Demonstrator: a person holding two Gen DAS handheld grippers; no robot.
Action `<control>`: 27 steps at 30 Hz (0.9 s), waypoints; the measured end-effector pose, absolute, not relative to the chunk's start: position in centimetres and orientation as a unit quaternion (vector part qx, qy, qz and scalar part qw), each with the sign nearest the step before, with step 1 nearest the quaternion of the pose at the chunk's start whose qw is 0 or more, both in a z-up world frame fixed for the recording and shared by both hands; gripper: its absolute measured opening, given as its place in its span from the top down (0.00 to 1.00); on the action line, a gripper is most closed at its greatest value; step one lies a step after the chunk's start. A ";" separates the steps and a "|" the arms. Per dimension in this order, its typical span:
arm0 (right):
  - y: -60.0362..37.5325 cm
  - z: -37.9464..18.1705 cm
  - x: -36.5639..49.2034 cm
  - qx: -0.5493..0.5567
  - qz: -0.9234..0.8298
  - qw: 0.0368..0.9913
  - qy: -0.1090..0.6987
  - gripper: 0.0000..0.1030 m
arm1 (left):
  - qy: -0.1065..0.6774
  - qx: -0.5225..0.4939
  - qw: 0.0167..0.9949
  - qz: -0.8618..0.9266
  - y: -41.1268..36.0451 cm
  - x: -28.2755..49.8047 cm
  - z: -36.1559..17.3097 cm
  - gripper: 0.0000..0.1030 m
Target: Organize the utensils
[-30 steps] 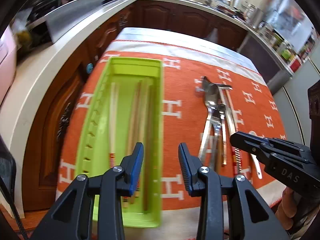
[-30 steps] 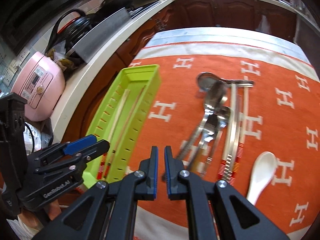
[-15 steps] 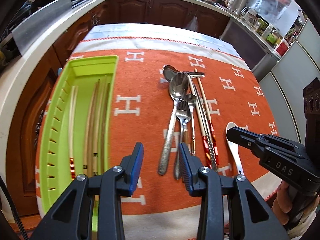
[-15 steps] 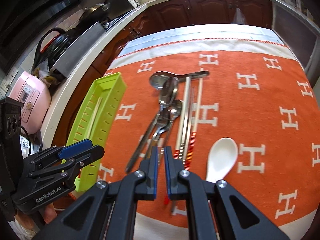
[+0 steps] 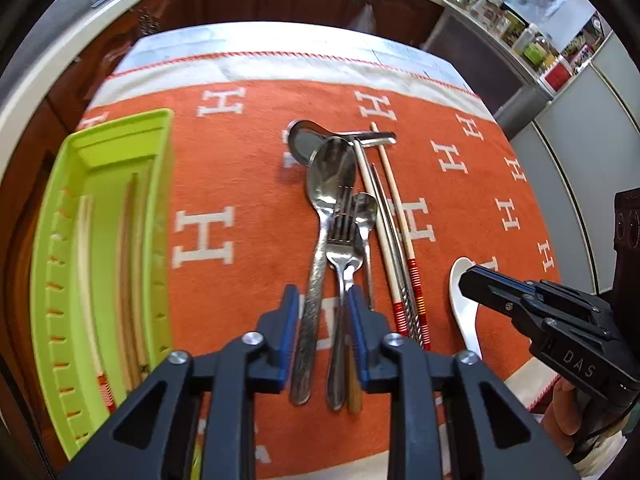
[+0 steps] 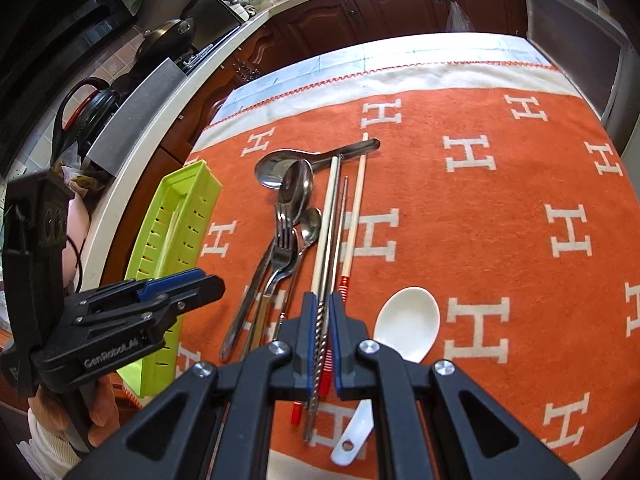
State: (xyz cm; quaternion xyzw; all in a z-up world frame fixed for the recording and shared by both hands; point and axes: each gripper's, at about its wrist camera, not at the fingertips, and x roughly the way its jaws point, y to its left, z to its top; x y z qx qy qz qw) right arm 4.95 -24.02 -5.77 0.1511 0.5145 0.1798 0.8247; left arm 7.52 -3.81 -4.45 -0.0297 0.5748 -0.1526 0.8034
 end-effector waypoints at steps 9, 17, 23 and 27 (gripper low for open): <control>-24.3 -6.4 5.6 0.158 0.188 0.820 0.516 0.94 | 0.600 -0.046 0.781 -0.170 -4.3 9.6 -6.6 0.89; -24.9 -7.4 6.2 0.165 0.187 0.814 0.524 0.94 | 0.609 -0.041 0.774 -0.168 -4.3 10.8 -7.8 0.90; -25.3 -7.8 6.5 0.173 0.187 0.811 0.527 0.94 | 0.621 -0.056 0.761 -0.181 -3.6 11.4 -8.7 0.90; -25.2 -8.2 6.7 0.176 0.187 0.806 0.533 0.94 | 0.623 -0.045 0.757 -0.193 -3.6 11.7 -8.7 0.89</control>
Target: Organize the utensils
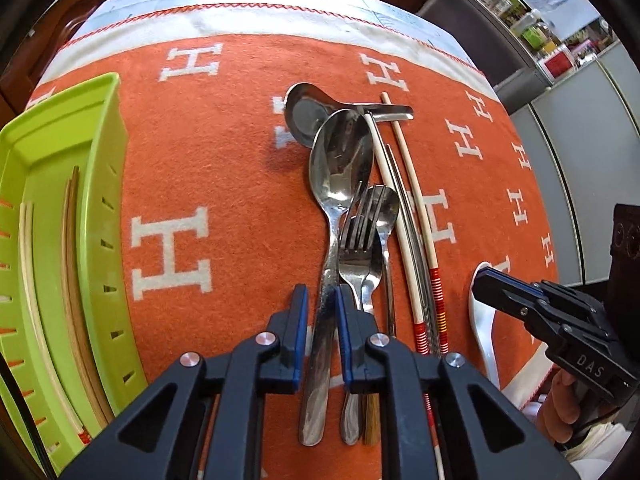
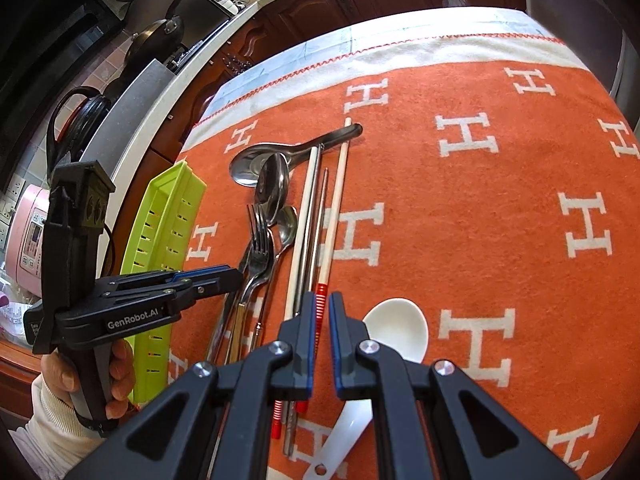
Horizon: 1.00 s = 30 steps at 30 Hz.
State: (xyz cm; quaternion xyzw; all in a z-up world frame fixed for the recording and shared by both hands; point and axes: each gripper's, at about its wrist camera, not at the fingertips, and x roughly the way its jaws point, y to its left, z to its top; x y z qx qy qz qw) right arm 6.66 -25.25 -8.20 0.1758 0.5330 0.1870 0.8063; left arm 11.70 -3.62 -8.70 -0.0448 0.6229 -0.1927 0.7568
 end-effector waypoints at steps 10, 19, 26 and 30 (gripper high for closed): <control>-25.2 -8.4 6.7 0.180 0.189 0.804 0.534 0.94 | 0.619 -0.002 0.755 -0.217 -5.1 12.3 -8.7 0.93; -25.5 -8.6 6.7 0.195 0.190 0.800 0.535 0.94 | 0.616 0.055 0.762 -0.194 -6.6 10.9 -8.0 0.94; -25.8 -8.7 6.3 0.197 0.194 0.799 0.535 0.94 | 0.609 0.067 0.765 -0.199 -7.0 10.2 -7.3 0.98; -25.9 -8.6 6.3 0.202 0.194 0.799 0.532 0.94 | 0.615 0.059 0.762 -0.196 -6.8 10.4 -7.5 0.98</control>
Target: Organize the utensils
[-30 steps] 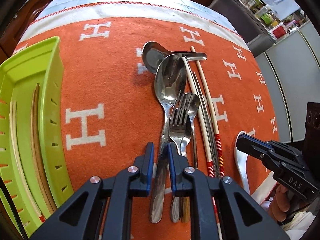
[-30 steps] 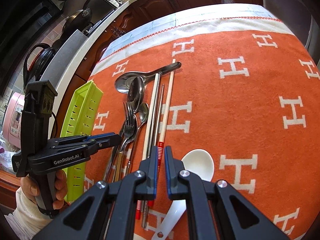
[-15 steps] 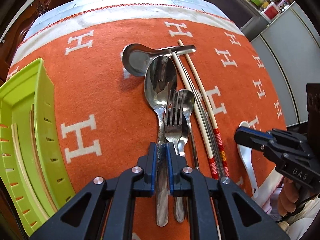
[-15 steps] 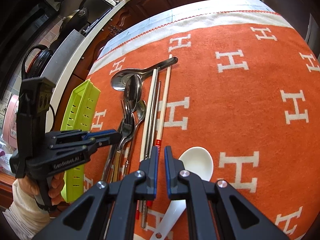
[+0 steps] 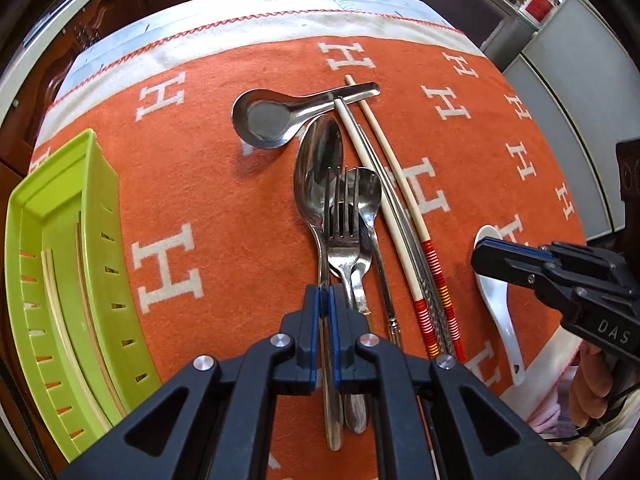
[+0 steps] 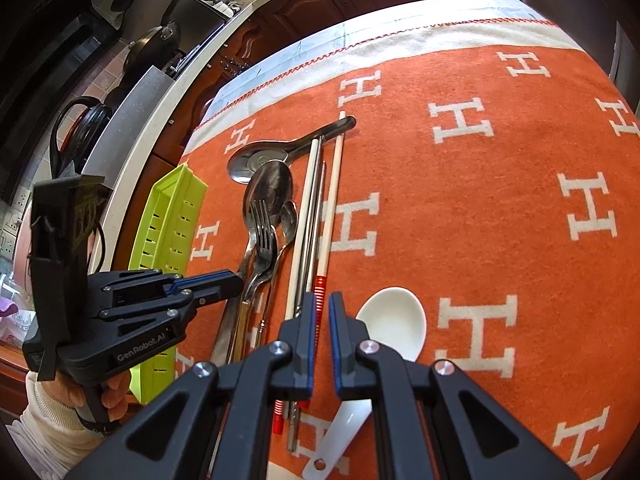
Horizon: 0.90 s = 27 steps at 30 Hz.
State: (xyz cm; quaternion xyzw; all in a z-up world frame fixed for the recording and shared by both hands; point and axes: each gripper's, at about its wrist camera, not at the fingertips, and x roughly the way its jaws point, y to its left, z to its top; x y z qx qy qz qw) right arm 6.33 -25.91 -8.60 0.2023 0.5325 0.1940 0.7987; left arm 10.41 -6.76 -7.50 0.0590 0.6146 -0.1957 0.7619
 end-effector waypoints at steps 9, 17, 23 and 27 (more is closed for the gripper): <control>-26.2 -9.0 6.2 0.210 0.194 0.794 0.537 0.94 | 0.610 0.065 0.765 -0.197 -7.4 10.0 -7.3 0.99; -25.9 -8.9 6.2 0.207 0.198 0.795 0.535 0.94 | 0.617 0.062 0.759 -0.199 -7.8 10.0 -7.5 0.99; -26.0 -8.8 6.1 0.210 0.199 0.795 0.533 0.94 | 0.616 0.081 0.760 -0.191 -8.2 9.9 -7.8 0.98; -26.0 -8.7 6.0 0.209 0.201 0.796 0.532 0.94 | 0.616 0.079 0.762 -0.186 -8.0 10.0 -8.0 0.97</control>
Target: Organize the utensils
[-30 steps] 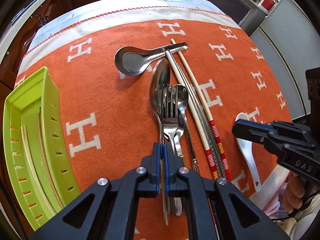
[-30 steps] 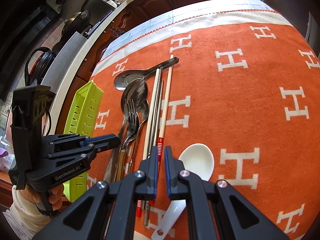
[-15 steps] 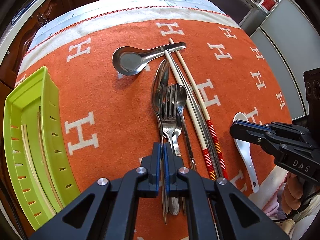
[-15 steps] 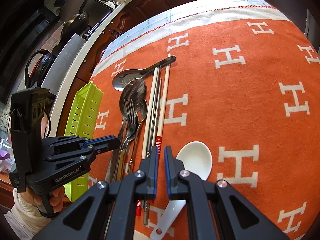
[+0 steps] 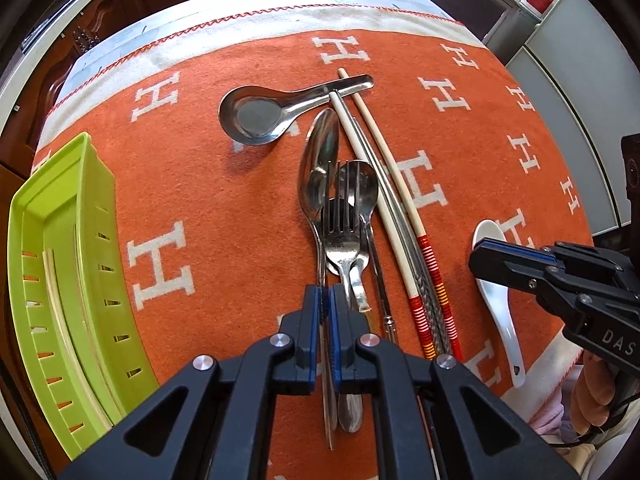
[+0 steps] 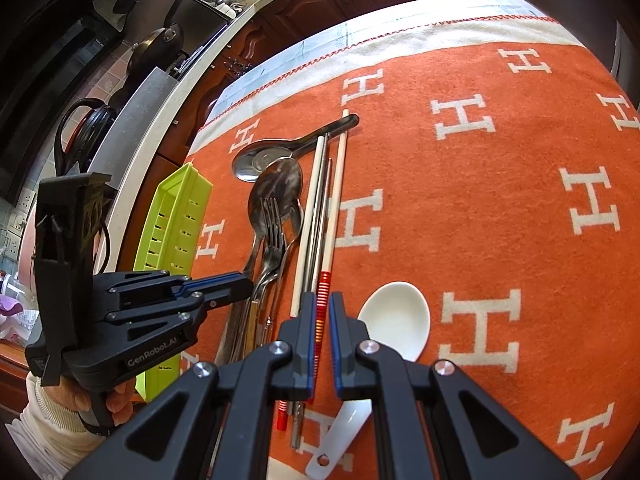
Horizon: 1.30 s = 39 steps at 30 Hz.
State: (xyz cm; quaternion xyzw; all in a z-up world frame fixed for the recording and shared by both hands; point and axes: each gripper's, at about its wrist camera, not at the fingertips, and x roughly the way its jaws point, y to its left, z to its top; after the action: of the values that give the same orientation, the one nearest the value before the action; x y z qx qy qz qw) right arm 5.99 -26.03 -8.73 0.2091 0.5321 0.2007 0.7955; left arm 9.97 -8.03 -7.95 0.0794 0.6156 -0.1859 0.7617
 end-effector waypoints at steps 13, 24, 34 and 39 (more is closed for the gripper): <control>-26.0 -8.9 5.9 0.209 0.198 0.795 0.534 0.94 | 0.614 0.068 0.767 -0.170 -8.3 9.6 -8.4 0.94; -26.2 -9.6 5.9 0.214 0.194 0.792 0.538 0.94 | 0.610 0.074 0.770 -0.169 -9.0 8.4 -7.8 0.97; -26.4 -9.6 5.8 0.217 0.191 0.792 0.537 0.94 | 0.615 0.076 0.764 -0.181 -9.8 8.4 -8.6 0.99; -26.2 -9.4 5.7 0.217 0.193 0.792 0.536 0.94 | 0.622 0.012 0.761 -0.185 -8.3 8.8 -8.5 1.00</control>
State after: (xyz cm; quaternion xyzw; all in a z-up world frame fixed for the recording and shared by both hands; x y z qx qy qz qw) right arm 5.71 -26.24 -9.37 0.2174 0.5362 0.1934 0.7923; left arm 8.77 -8.32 -8.49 0.0119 0.6221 -0.1847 0.7607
